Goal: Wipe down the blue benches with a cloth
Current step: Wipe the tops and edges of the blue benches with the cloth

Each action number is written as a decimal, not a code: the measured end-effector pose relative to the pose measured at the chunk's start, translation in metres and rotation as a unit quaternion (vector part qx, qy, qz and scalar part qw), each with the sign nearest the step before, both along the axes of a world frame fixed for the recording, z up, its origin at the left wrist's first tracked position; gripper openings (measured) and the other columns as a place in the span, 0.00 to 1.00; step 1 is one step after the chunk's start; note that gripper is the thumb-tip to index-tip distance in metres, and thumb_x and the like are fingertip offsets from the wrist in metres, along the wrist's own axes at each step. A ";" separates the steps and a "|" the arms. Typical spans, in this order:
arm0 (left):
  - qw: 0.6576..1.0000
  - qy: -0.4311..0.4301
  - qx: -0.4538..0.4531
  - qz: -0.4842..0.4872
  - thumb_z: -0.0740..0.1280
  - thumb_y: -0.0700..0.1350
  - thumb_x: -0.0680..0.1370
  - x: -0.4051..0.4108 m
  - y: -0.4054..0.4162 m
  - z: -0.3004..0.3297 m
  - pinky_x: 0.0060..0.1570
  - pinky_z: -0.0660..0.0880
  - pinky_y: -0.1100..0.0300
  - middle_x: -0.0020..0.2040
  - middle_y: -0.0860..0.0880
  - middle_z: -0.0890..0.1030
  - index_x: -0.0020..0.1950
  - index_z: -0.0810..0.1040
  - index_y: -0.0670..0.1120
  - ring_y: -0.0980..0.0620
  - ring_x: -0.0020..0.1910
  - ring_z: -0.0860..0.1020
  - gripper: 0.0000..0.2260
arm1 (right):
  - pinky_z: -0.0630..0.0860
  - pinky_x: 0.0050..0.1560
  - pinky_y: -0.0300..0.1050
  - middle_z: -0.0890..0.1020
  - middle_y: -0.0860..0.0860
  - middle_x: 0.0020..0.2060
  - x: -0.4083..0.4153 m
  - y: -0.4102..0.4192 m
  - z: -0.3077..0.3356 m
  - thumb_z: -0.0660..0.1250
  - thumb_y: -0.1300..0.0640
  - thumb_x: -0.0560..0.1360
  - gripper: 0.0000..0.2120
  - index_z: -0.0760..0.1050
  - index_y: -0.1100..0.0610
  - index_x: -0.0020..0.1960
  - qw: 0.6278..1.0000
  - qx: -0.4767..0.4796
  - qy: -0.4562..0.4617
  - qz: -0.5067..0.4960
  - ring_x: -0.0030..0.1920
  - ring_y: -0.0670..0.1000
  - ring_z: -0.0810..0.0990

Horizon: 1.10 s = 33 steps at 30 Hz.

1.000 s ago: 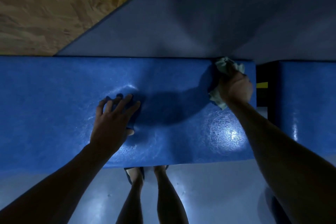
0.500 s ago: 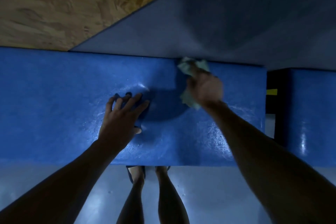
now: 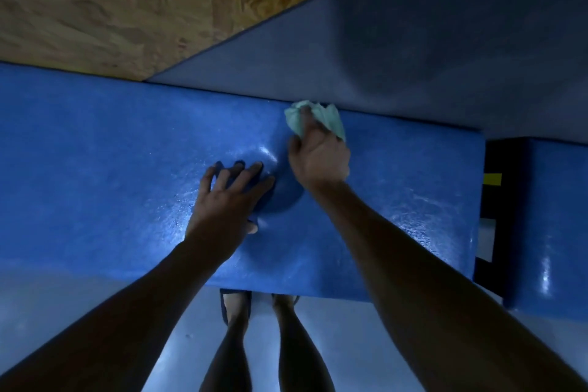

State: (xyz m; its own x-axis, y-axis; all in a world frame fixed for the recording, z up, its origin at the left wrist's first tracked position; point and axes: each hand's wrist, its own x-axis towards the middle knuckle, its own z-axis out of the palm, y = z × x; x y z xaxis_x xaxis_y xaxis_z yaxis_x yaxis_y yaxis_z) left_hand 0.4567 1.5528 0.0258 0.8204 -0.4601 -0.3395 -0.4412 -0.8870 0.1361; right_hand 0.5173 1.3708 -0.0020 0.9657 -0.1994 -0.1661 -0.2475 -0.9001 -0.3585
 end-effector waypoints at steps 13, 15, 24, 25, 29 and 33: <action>0.997 -0.021 -0.062 -0.049 0.83 0.55 0.52 0.007 0.018 -0.003 0.67 0.67 0.37 0.70 0.45 0.74 0.68 0.76 0.51 0.39 0.63 0.76 0.45 | 0.75 0.54 0.54 0.74 0.58 0.65 -0.036 -0.148 0.009 0.62 0.50 0.75 0.23 0.71 0.50 0.70 0.987 -0.116 0.021 -0.109 0.60 0.63 0.75; 0.994 -0.026 -0.090 -0.050 0.81 0.55 0.58 0.009 0.029 -0.002 0.69 0.65 0.38 0.72 0.46 0.72 0.71 0.73 0.50 0.39 0.64 0.75 0.43 | 0.74 0.57 0.51 0.73 0.56 0.68 -0.030 -0.122 0.002 0.63 0.50 0.75 0.23 0.72 0.50 0.69 0.979 -0.091 0.014 -0.180 0.63 0.60 0.75; 0.999 -0.009 -0.003 0.031 0.80 0.57 0.61 0.033 0.119 0.012 0.68 0.63 0.40 0.76 0.44 0.66 0.73 0.70 0.50 0.36 0.69 0.68 0.43 | 0.69 0.67 0.50 0.76 0.58 0.66 0.019 0.091 -0.012 0.63 0.50 0.76 0.23 0.73 0.57 0.69 0.998 0.026 -0.046 -0.018 0.68 0.60 0.72; 0.999 0.001 0.014 0.031 0.80 0.58 0.61 0.034 0.126 0.014 0.69 0.62 0.40 0.76 0.45 0.65 0.74 0.69 0.51 0.37 0.70 0.67 0.43 | 0.68 0.67 0.49 0.75 0.57 0.67 0.026 0.109 -0.010 0.62 0.50 0.76 0.23 0.73 0.57 0.69 0.998 0.025 -0.045 0.031 0.69 0.59 0.71; 1.000 0.003 0.014 0.010 0.79 0.61 0.60 0.039 0.134 0.013 0.69 0.62 0.40 0.75 0.45 0.67 0.73 0.71 0.52 0.37 0.68 0.69 0.43 | 0.76 0.58 0.51 0.73 0.49 0.69 0.038 0.095 0.000 0.60 0.49 0.76 0.23 0.70 0.47 0.71 0.980 -0.051 0.000 0.191 0.65 0.58 0.74; 1.000 0.005 0.001 0.026 0.81 0.59 0.58 0.041 0.132 0.009 0.68 0.63 0.40 0.73 0.44 0.69 0.71 0.73 0.52 0.36 0.67 0.69 0.43 | 0.77 0.53 0.52 0.75 0.50 0.68 0.021 0.001 0.010 0.61 0.49 0.76 0.22 0.69 0.42 0.70 0.984 -0.116 0.022 0.137 0.59 0.60 0.78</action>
State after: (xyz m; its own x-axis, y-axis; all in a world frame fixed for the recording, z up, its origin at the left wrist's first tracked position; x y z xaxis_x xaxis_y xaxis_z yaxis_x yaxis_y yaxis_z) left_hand 0.4978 1.6851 0.0347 0.8395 -0.4169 -0.3485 -0.3936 -0.9087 0.1388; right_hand 0.5383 1.3722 0.0082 0.9815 0.0288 -0.1895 0.0041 -0.9916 -0.1294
